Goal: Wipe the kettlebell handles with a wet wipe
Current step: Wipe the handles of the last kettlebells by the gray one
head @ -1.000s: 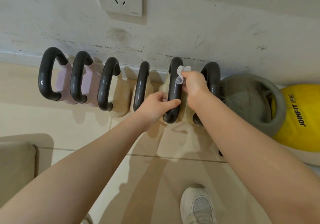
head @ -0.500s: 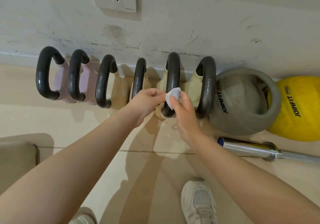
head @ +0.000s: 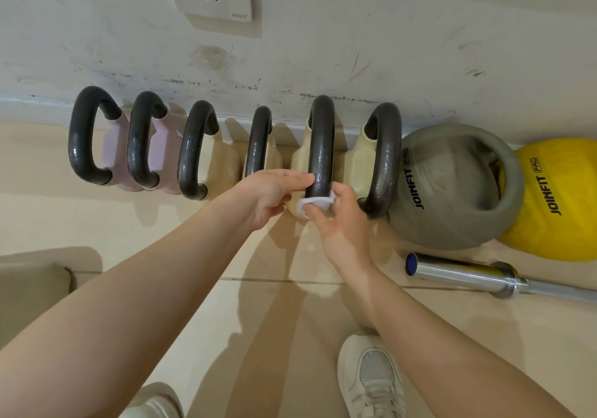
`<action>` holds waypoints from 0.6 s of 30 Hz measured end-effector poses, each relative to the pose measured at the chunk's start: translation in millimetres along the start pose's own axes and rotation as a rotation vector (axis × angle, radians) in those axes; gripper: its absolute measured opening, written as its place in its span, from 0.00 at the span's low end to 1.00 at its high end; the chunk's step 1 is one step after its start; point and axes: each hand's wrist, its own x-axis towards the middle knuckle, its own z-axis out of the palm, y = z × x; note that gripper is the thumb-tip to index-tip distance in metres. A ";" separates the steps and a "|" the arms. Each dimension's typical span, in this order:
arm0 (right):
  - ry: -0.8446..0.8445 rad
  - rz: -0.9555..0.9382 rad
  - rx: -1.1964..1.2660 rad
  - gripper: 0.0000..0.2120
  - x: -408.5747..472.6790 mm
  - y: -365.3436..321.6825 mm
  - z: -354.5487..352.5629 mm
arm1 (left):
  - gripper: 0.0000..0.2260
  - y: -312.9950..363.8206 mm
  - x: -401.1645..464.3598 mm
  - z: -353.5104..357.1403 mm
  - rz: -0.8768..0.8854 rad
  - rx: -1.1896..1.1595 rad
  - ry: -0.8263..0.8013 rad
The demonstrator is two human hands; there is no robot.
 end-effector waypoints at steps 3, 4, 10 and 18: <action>-0.001 -0.027 -0.032 0.20 -0.2 4.4 2.7 | 0.01 4.7 -3.5 1.2 -0.014 0.019 -0.001; -0.022 -0.008 0.003 0.20 0.5 4.7 3.6 | 0.01 6.1 -3.7 1.0 -0.013 0.022 0.001; -0.133 -0.002 0.278 0.05 10.9 -20.2 -12.8 | 0.06 9.5 -0.3 0.6 -0.020 0.015 -0.014; -0.042 0.209 0.372 0.16 75.5 -67.9 -11.0 | 0.05 14.8 -3.9 -0.3 0.044 0.068 0.027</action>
